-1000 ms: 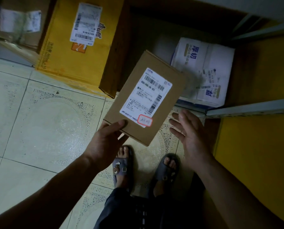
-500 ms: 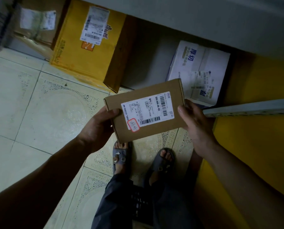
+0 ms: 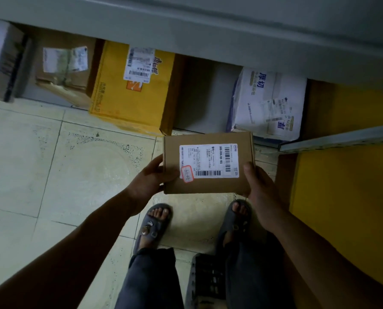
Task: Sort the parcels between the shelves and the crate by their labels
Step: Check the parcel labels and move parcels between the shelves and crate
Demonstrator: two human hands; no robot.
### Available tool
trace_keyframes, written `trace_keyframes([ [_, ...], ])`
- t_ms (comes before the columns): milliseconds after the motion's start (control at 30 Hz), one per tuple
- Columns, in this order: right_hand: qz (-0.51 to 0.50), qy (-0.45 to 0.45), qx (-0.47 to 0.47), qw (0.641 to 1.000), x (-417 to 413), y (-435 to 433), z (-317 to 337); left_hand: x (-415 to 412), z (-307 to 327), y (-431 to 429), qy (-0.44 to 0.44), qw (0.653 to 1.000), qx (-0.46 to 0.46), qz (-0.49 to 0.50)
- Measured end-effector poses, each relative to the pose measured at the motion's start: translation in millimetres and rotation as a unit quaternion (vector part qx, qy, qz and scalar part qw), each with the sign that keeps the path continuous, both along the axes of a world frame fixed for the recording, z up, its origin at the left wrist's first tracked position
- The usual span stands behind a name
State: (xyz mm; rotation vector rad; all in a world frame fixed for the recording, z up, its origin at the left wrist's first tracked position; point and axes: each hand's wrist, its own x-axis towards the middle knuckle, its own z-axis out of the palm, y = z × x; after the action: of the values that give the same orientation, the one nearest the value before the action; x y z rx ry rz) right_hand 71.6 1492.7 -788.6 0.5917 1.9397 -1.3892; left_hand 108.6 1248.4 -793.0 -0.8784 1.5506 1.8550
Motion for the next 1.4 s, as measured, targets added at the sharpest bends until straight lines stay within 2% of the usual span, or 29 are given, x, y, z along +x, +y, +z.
trace_keyframes([
  [300,-0.148,0.015,-0.008,0.989,56.4,-65.7,23.8,11.4,15.0,-66.2,0.039,0.997,0.044,-0.053],
  [467,-0.249,0.0,-0.019,0.968,107.0,-80.8,28.3,20.6,15.1,-74.2,0.024,0.988,0.041,-0.147],
  [600,-0.303,-0.025,0.036,0.952,142.9,-76.1,21.4,29.4,14.6,-61.0,0.019,0.976,0.047,-0.211],
  [733,-0.381,-0.026,0.036,0.923,188.7,-65.4,22.0,46.8,9.1,-38.1,0.007,0.956,0.051,-0.289],
  [967,-0.508,-0.027,-0.037,0.86,276.7,-47.8,22.1,92.0,5.2,6.4,0.006,0.914,0.052,-0.401],
  [1000,-0.507,-0.024,-0.04,0.861,279.2,-47.7,19.4,92.7,6.4,7.3,0.007,0.913,0.056,-0.403],
  [1100,-0.536,-0.016,-0.058,0.842,327.4,-39.8,19.2,125.3,7.3,29.3,0.007,0.895,0.049,-0.444],
  [1200,-0.586,-0.014,-0.069,0.807,390.2,-30.0,18.1,170.7,9.3,54.8,0.004,0.874,0.037,-0.484],
  [1400,-0.622,-0.007,-0.067,0.78,509.0,-20.3,14.1,264.7,5.8,88.3,0.008,0.834,0.011,-0.551],
])
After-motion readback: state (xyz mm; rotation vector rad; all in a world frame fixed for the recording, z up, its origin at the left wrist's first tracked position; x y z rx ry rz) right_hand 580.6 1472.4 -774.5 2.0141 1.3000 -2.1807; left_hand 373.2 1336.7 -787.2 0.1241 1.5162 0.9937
